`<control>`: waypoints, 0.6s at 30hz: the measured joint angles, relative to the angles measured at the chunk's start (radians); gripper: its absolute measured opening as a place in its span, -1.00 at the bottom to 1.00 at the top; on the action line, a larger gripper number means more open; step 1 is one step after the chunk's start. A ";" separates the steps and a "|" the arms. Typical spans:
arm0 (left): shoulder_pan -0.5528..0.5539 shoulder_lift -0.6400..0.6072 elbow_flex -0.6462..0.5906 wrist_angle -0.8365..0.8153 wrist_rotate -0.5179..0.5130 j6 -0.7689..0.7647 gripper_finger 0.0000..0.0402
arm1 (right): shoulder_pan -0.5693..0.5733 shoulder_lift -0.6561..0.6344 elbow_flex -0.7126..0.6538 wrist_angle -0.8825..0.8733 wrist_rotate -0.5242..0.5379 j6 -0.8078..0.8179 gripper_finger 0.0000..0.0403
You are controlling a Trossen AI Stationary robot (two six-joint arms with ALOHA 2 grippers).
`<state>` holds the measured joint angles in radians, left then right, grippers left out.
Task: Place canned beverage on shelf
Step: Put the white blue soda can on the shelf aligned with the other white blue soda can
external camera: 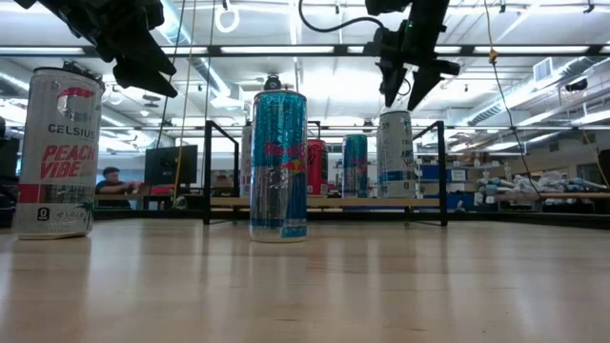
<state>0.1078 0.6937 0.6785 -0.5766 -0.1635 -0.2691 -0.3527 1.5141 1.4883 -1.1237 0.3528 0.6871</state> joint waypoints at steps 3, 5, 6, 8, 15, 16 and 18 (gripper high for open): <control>0.000 0.000 0.000 0.000 0.000 0.000 0.55 | -0.003 -0.004 0.001 -0.007 0.014 0.010 0.19; 0.000 0.000 0.000 0.000 0.000 -0.001 0.55 | -0.008 -0.003 0.000 -0.020 0.017 0.014 0.14; 0.000 0.000 0.000 0.000 0.000 -0.003 0.55 | -0.010 -0.003 0.000 -0.023 0.018 0.015 0.11; 0.000 0.000 0.000 0.000 0.000 -0.003 0.55 | -0.012 -0.003 0.000 -0.030 0.021 0.016 0.06; 0.000 0.000 0.000 0.000 0.000 0.000 0.55 | -0.028 -0.005 0.000 -0.049 0.022 0.003 -0.14; 0.000 0.000 0.000 0.000 0.000 0.000 0.55 | -0.033 -0.005 0.000 -0.053 0.022 -0.002 -0.17; 0.000 0.000 0.000 0.000 0.000 0.000 0.55 | -0.046 -0.005 0.000 -0.064 0.023 -0.005 -0.24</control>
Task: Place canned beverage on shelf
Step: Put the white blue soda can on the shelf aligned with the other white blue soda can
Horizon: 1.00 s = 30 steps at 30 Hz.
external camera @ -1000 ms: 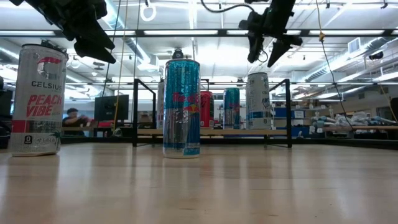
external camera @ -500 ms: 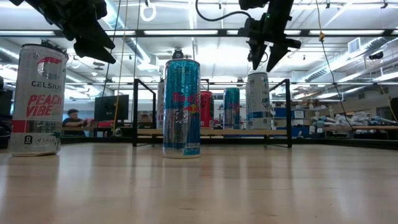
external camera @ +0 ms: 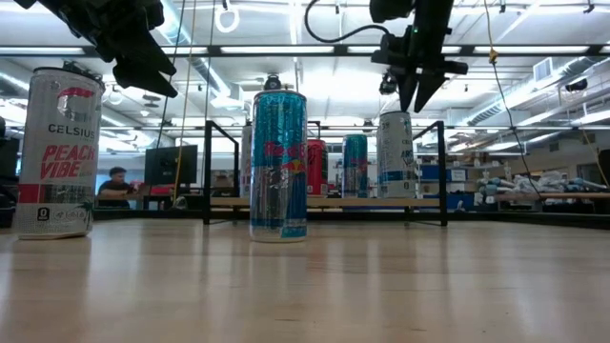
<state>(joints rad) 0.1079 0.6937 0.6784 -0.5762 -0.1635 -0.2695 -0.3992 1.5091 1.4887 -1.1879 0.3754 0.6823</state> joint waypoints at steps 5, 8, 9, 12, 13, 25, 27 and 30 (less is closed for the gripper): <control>0.000 0.000 0.000 0.000 0.000 0.000 0.55 | -0.027 0.000 0.000 -0.002 0.000 -0.002 -0.40; 0.000 0.000 0.000 0.000 0.000 0.000 0.55 | -0.035 0.000 0.000 -0.002 0.000 -0.005 -0.49; 0.000 0.000 0.000 0.000 0.000 0.000 0.55 | -0.037 0.000 0.000 -0.002 0.000 -0.005 -0.51; 0.000 0.000 0.000 0.000 0.000 0.000 0.55 | -0.045 0.000 0.000 -0.002 0.002 -0.005 -0.58; 0.000 0.000 0.000 0.000 0.000 0.000 0.55 | -0.045 0.000 0.000 -0.002 0.004 -0.005 -0.60; 0.000 0.000 0.000 0.000 0.000 -0.001 0.55 | -0.018 0.012 0.000 0.008 -0.005 0.034 -0.64; 0.000 0.000 0.000 0.000 0.000 -0.001 0.55 | -0.011 0.012 0.000 0.007 -0.016 0.040 -0.64; 0.000 0.000 0.000 0.000 0.000 -0.001 0.55 | -0.001 0.012 0.000 0.007 -0.033 0.050 -0.64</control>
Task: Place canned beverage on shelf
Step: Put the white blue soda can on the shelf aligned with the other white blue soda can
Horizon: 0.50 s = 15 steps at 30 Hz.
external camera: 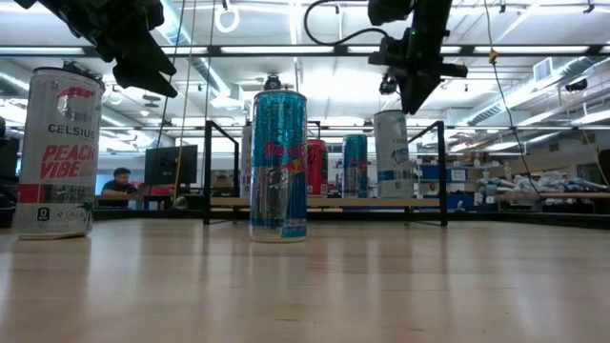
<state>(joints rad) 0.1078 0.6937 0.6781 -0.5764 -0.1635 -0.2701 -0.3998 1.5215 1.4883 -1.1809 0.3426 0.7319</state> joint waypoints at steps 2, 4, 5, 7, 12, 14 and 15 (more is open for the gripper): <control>0.000 0.000 0.000 0.000 0.000 0.000 0.55 | 0.006 0.000 0.000 -0.001 -0.005 0.013 -0.64; 0.000 0.000 0.000 0.000 0.000 0.000 0.55 | 0.011 0.000 0.000 -0.004 -0.009 0.017 -0.64; 0.000 0.000 0.000 0.000 0.000 0.000 0.55 | 0.013 0.000 0.000 -0.008 -0.016 0.017 -0.64; 0.000 0.000 0.000 0.000 0.000 0.000 0.55 | 0.016 0.000 0.000 -0.014 -0.023 0.018 -0.64; 0.000 0.000 0.000 0.000 0.000 0.000 0.55 | 0.019 -0.006 0.000 -0.030 -0.007 0.024 -0.64; 0.000 0.000 0.000 0.000 0.000 0.000 0.55 | 0.018 -0.020 0.000 -0.014 0.003 0.021 -0.64; 0.000 0.000 0.000 0.000 0.000 0.000 0.55 | 0.018 -0.029 0.000 0.007 0.005 0.008 -0.64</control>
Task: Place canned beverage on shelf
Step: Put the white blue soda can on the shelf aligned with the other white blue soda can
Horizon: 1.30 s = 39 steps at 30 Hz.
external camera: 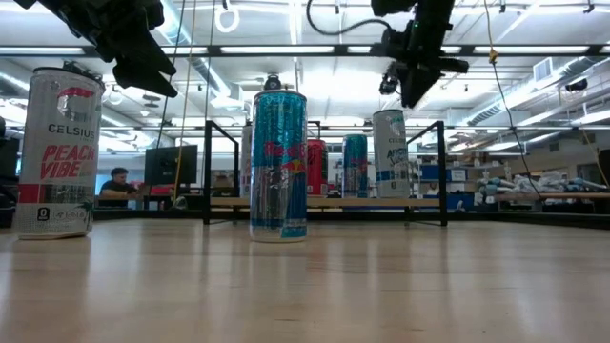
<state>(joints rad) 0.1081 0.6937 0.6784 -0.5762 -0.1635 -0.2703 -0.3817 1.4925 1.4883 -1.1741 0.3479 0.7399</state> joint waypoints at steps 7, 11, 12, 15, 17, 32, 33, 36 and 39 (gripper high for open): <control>0.000 0.000 0.000 0.008 0.000 0.000 0.55 | 0.041 0.009 0.003 0.220 -0.003 -0.077 -0.64; 0.000 0.000 0.000 0.007 0.000 -0.003 0.55 | 0.066 0.065 0.000 0.280 -0.036 -0.089 -0.64; 0.000 0.000 0.000 0.007 0.000 -0.006 0.55 | 0.077 0.075 0.000 0.285 -0.036 -0.092 -0.64; 0.000 0.000 0.000 0.007 0.000 -0.007 0.55 | 0.111 0.096 0.000 0.283 -0.003 -0.111 -0.65; 0.000 0.000 0.000 0.007 0.000 -0.007 0.55 | 0.136 0.104 0.000 0.282 0.036 -0.112 -0.69; 0.000 0.000 0.000 0.012 0.000 -0.006 0.55 | 0.216 0.211 0.001 0.255 0.187 -0.002 -0.95; 0.000 0.000 0.000 0.011 0.000 -0.006 0.55 | 0.216 0.221 0.001 0.253 0.190 0.000 -0.95; 0.000 0.000 0.000 0.011 0.000 -0.005 0.55 | 0.216 0.239 0.001 0.244 0.230 0.013 -0.98; 0.000 0.000 0.000 0.011 0.000 -0.004 0.55 | 0.216 0.241 0.001 0.220 0.260 0.031 -0.98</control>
<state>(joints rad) 0.1078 0.6937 0.6781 -0.5652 -0.1638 -0.2741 -0.1658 1.7340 1.4891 -0.9543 0.6075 0.7708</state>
